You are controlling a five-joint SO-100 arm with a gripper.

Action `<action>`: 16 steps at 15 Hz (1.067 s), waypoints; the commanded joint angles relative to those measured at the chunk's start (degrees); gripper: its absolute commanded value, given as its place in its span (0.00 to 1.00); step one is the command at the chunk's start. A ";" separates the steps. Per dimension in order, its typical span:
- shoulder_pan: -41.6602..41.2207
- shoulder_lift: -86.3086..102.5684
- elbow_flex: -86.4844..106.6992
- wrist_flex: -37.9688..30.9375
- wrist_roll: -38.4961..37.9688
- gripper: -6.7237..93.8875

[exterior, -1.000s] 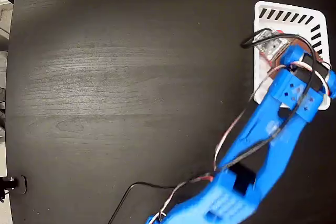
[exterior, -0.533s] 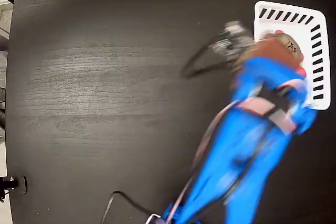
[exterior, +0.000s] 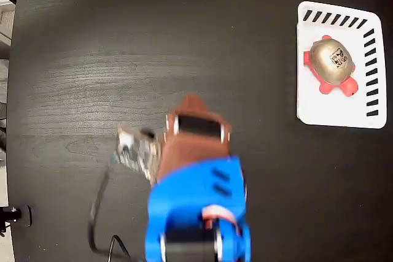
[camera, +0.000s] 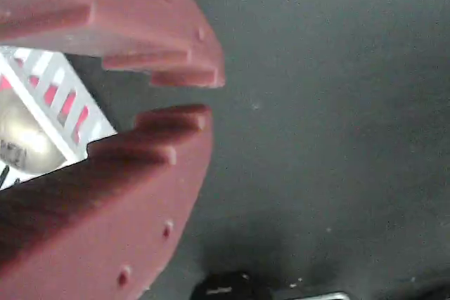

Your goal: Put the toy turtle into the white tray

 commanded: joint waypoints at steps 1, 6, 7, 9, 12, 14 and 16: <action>-0.09 14.06 15.73 -5.01 -1.85 0.06; 2.37 36.56 39.99 -6.42 -6.68 0.06; 2.37 40.43 43.24 -5.63 -7.21 0.06; 1.05 48.52 49.13 -3.08 -7.56 0.06; 0.26 57.66 53.35 2.81 -6.86 0.06; 1.05 62.84 55.20 6.06 -7.21 0.06; 0.62 62.84 55.02 8.70 -7.12 0.06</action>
